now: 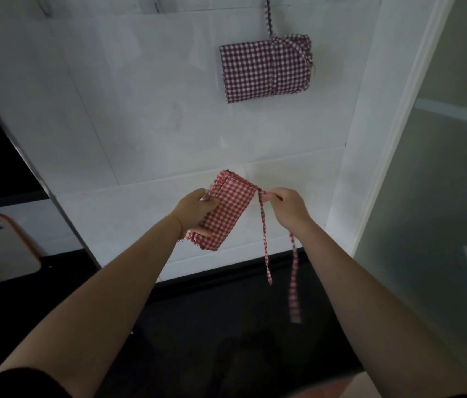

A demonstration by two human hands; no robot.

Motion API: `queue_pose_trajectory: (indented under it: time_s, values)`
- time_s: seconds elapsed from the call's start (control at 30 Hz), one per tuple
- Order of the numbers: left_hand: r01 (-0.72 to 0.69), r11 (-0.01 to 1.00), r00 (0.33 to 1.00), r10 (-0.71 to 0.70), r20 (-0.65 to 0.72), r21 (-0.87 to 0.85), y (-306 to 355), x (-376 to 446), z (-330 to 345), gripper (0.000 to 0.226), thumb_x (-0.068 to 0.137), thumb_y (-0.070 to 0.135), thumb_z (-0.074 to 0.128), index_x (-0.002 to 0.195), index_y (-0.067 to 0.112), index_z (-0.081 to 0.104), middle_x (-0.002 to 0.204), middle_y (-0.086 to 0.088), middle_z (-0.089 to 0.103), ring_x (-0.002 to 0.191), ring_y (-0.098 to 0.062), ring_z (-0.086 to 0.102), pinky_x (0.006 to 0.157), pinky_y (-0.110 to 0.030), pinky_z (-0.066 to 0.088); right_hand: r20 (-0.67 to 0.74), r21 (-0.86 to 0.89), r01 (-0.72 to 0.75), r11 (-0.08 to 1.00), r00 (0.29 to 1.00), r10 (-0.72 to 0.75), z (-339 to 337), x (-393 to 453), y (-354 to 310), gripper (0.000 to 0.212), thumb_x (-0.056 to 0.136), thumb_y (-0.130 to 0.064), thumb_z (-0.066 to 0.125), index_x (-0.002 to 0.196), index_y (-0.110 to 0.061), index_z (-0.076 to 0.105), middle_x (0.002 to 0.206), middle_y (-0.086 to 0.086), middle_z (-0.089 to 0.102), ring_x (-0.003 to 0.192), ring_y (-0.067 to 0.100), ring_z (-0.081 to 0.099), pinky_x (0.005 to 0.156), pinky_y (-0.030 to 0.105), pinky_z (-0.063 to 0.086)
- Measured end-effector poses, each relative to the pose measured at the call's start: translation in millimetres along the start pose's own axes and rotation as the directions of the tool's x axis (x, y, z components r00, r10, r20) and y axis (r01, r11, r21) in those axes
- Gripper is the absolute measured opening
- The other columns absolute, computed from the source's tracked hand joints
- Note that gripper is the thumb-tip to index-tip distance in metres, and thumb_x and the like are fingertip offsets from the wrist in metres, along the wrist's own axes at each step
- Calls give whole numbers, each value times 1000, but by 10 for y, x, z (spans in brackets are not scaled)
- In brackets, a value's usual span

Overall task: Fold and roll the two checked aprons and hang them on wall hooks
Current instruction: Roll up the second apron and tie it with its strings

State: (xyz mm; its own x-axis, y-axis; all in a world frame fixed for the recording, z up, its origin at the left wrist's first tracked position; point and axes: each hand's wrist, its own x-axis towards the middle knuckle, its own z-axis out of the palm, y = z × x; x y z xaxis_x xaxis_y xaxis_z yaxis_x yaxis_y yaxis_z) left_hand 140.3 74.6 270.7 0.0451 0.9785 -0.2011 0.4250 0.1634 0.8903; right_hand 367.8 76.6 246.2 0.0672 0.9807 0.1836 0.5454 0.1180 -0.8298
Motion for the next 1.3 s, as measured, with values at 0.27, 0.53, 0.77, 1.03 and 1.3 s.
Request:
queue_pose_trajectory:
  time_s: [0.27, 0.53, 0.77, 1.03, 1.3]
  values:
    - [-110, 688, 977, 209, -51, 718, -100, 33, -20, 27, 99, 38, 45, 114, 21, 58, 109, -5, 64, 96, -24, 58, 82, -35, 47, 318, -176, -127, 976, 931, 178, -193, 5, -224, 19, 92, -24, 62, 88, -8, 72, 65, -2, 46, 53, 14, 39, 45, 22, 31]
    - [-179, 676, 979, 195, 61, 715, -216, 101, -86, 24, 99, 38, 48, 113, 23, 60, 108, -2, 64, 100, -22, 59, 85, -33, 46, 187, -230, -69, 971, 976, 113, -246, 165, -156, 17, 88, -22, 69, 93, -8, 77, 93, 0, 69, 76, 15, 59, 66, 23, 44]
    - [-282, 674, 953, 278, 119, 683, -208, 84, -29, 30, 99, 40, 48, 124, 27, 57, 116, -2, 64, 107, -25, 58, 90, -36, 48, -5, -164, -198, 966, 980, 200, -192, 254, 114, 23, 93, -18, 59, 93, -2, 76, 88, 8, 71, 76, 20, 59, 71, 28, 47]
    - [-384, 158, 866, 402, 296, 910, -116, -70, 396, 33, 100, 38, 46, 130, 27, 55, 116, -6, 58, 111, -26, 53, 84, -37, 45, 291, -57, -334, 941, 896, 336, 97, 259, -339, 6, 86, -5, 58, 81, -3, 59, 56, 5, 41, 40, 15, 31, 40, 20, 24]
    - [48, 883, 998, -26, -54, 466, -108, 42, 248, 42, 97, 48, 44, 101, 12, 66, 87, -6, 68, 68, -22, 68, 56, -29, 55, 442, -44, -110, 993, 889, 118, 308, -194, -630, 18, 89, -17, 57, 92, -7, 73, 63, 1, 47, 50, 13, 37, 44, 22, 29]
